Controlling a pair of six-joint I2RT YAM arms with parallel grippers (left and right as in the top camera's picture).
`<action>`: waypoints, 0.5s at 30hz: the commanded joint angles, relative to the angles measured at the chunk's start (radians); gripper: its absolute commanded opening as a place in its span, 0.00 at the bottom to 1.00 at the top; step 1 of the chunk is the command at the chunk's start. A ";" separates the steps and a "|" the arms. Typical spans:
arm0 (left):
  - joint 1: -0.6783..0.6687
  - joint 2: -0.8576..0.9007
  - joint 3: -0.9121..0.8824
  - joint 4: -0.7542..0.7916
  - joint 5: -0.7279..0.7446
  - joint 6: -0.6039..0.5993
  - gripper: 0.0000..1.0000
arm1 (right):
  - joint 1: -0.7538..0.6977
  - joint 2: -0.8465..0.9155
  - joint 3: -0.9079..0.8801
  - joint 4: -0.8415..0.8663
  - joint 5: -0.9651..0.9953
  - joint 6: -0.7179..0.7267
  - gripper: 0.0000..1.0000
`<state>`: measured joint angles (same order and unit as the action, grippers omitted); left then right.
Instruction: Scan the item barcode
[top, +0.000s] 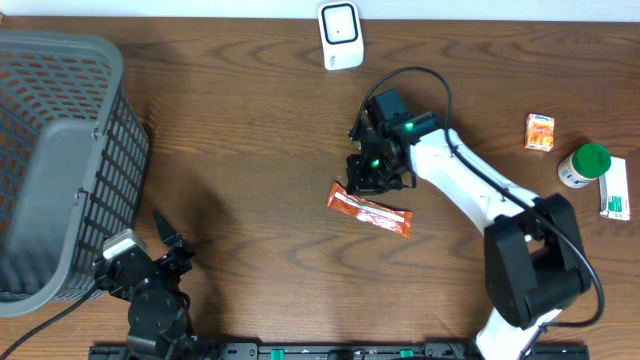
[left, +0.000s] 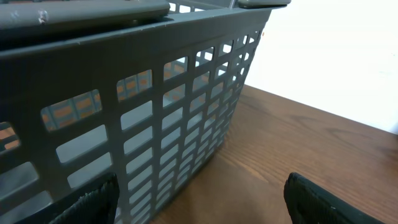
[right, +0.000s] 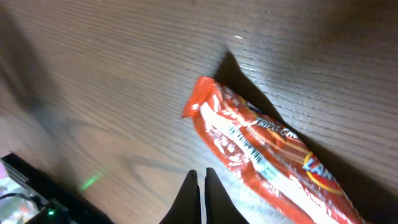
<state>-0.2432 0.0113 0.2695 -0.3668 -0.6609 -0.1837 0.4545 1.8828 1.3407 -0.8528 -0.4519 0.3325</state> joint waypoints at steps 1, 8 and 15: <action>0.002 -0.001 0.003 0.000 -0.013 -0.006 0.85 | 0.010 -0.006 -0.001 -0.021 0.063 0.011 0.01; 0.002 -0.001 0.003 0.000 -0.013 -0.005 0.85 | 0.012 0.044 -0.043 -0.011 0.137 0.023 0.01; 0.002 -0.001 0.003 0.000 -0.013 -0.005 0.85 | 0.019 0.119 -0.088 0.040 0.137 0.041 0.01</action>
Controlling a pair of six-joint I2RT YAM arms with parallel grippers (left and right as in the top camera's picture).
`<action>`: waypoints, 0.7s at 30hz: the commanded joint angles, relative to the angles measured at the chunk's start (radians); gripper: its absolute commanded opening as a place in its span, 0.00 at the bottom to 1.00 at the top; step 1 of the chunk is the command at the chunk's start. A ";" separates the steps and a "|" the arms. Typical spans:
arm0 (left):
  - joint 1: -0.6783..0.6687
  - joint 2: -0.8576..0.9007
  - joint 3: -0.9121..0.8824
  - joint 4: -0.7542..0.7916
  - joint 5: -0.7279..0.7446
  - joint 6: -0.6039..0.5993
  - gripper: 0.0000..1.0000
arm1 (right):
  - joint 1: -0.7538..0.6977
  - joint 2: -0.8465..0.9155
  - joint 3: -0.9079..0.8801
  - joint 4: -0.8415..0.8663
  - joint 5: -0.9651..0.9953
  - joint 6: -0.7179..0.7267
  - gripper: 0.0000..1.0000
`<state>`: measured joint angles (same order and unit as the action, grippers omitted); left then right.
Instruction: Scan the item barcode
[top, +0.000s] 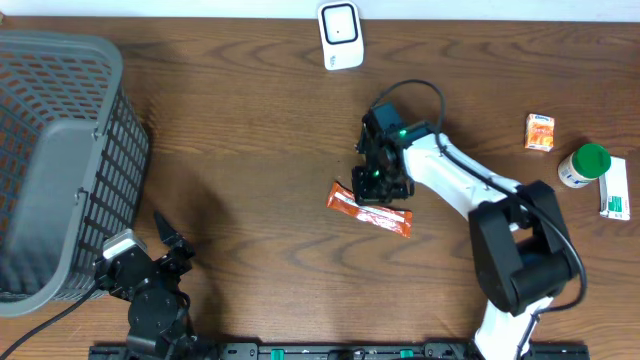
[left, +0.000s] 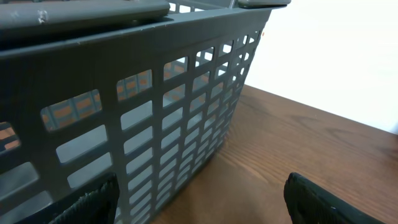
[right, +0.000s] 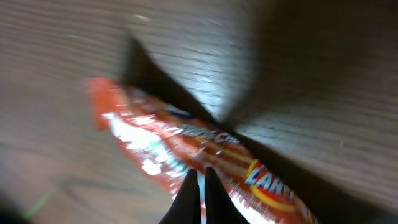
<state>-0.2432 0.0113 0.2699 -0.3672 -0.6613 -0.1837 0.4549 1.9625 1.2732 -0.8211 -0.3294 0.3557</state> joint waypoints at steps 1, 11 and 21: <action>0.002 -0.001 0.003 0.001 -0.012 -0.005 0.85 | 0.021 0.048 -0.023 0.011 0.014 0.018 0.01; 0.002 -0.001 0.003 0.001 -0.012 -0.005 0.85 | 0.026 -0.006 0.047 -0.028 0.107 0.018 0.01; 0.002 -0.001 0.003 0.001 -0.012 -0.005 0.85 | 0.074 -0.072 0.077 -0.111 0.033 0.025 0.01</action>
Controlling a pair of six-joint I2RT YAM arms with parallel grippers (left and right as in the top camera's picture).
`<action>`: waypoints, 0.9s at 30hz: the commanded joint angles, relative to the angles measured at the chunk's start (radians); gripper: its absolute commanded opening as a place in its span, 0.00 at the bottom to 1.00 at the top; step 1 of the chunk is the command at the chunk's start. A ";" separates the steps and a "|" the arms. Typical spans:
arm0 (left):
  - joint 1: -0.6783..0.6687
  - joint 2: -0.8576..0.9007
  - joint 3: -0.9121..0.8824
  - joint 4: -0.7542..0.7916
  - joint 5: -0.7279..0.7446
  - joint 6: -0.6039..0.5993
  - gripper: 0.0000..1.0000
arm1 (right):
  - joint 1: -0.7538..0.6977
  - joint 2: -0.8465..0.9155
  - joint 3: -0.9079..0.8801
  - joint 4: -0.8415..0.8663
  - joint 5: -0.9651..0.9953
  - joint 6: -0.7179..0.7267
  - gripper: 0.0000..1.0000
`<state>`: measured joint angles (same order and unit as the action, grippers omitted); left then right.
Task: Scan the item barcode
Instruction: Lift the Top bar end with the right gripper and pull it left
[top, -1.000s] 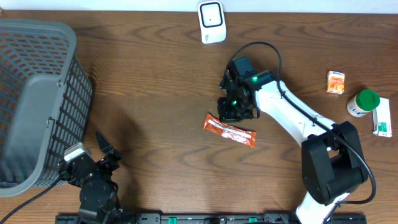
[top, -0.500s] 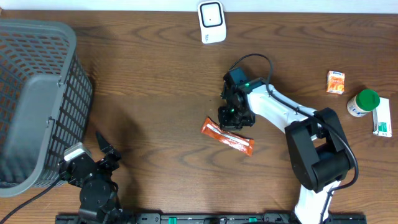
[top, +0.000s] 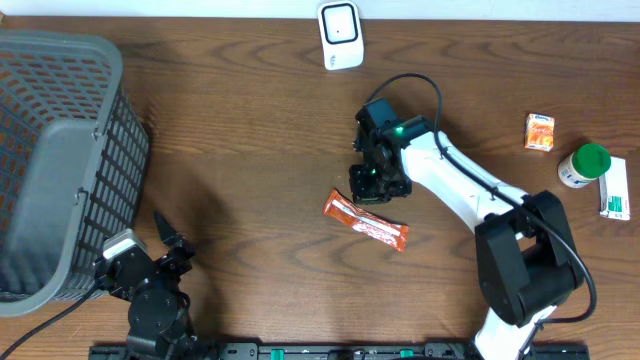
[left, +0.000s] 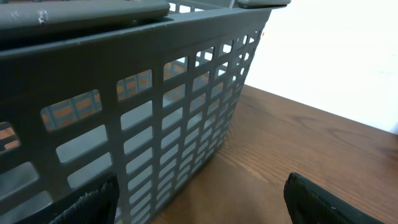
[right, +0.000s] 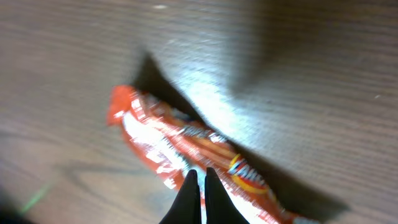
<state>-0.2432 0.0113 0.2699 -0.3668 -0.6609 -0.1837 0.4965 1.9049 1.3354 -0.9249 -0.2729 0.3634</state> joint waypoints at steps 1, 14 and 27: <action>0.002 -0.001 0.003 0.000 -0.013 -0.005 0.85 | 0.040 -0.014 0.014 -0.007 -0.024 0.018 0.01; 0.002 -0.001 0.003 0.000 -0.013 -0.005 0.85 | 0.081 0.027 0.002 0.012 0.081 0.085 0.01; 0.002 -0.001 0.003 0.000 -0.013 -0.005 0.85 | 0.130 0.100 0.002 0.031 0.137 0.136 0.01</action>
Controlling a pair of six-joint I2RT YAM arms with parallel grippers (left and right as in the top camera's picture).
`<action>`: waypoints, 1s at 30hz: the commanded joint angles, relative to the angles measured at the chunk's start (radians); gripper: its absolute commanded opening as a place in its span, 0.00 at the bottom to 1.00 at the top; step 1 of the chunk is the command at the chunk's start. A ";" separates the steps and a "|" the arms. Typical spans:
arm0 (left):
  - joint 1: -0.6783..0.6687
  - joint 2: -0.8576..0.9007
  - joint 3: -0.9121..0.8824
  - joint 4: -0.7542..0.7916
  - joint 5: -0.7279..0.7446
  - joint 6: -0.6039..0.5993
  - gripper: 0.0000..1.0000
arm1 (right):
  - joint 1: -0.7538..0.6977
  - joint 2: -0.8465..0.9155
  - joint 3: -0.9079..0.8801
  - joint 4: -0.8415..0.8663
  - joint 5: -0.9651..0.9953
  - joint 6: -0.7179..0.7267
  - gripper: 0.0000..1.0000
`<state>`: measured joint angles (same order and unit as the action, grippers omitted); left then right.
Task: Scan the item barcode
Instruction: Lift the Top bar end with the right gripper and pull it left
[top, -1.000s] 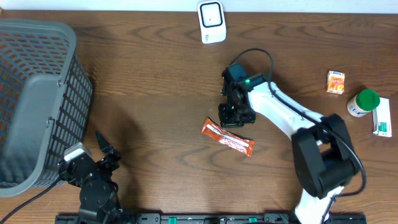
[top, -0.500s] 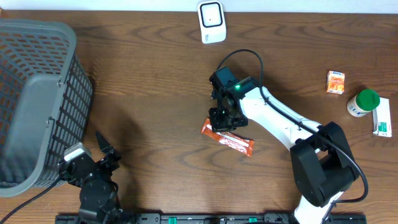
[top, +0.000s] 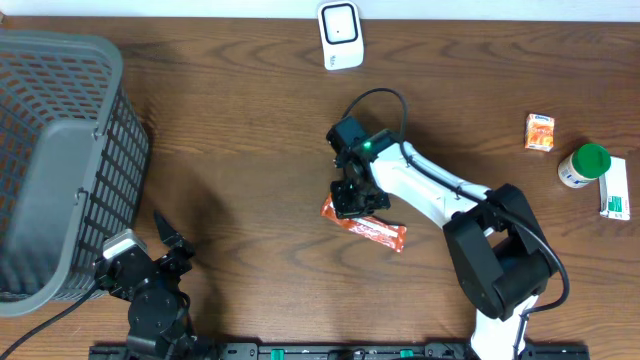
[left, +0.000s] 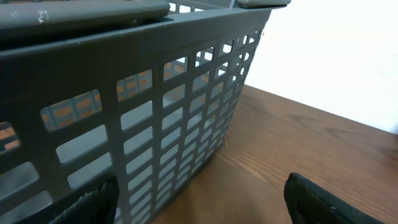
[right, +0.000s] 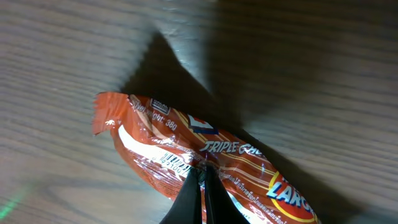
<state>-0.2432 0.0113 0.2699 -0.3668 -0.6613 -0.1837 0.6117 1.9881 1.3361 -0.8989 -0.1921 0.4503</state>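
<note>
An orange snack bar wrapper (top: 375, 228) lies flat on the wooden table, right of centre. In the right wrist view its barcode (right: 169, 159) faces up on the wrapper (right: 261, 171). My right gripper (right: 200, 171) is shut, its two thin fingertips pressed together and touching the wrapper's top near the barcode; overhead it (top: 347, 200) hangs over the bar's left end. The white scanner (top: 341, 35) stands at the far edge. My left gripper (left: 199, 202) rests open at the near left, beside the basket, holding nothing.
A tall grey mesh basket (top: 60, 150) fills the left side. At the right edge stand a small orange box (top: 540, 131), a green-lidded white bottle (top: 583, 165) and a white-and-green carton (top: 617, 190). Black cable loops over the right arm.
My right gripper has shifted left and down to the bar's left end, its shut tips now touching the wrapper by the barcode. The bar sits about where it was. The left arm is unchanged.
My shut right gripper hovered just above the bar's left part, then stood over its middle. By the last earlier moment the bar lay slightly lower and more tilted. Now the tips rest on its left end. The left gripper stayed open by the basket.
</note>
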 joint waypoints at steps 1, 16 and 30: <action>0.002 -0.001 0.003 0.000 -0.012 -0.005 0.85 | 0.015 0.017 0.002 0.004 0.096 0.074 0.01; 0.002 -0.001 0.003 0.001 -0.013 -0.005 0.85 | 0.018 0.131 -0.003 0.064 0.200 0.103 0.01; 0.002 -0.001 0.003 0.000 -0.013 -0.005 0.85 | 0.025 -0.050 0.193 -0.153 0.163 0.065 0.01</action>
<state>-0.2432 0.0113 0.2695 -0.3668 -0.6613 -0.1837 0.6220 2.0106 1.4910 -1.0389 -0.0113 0.5301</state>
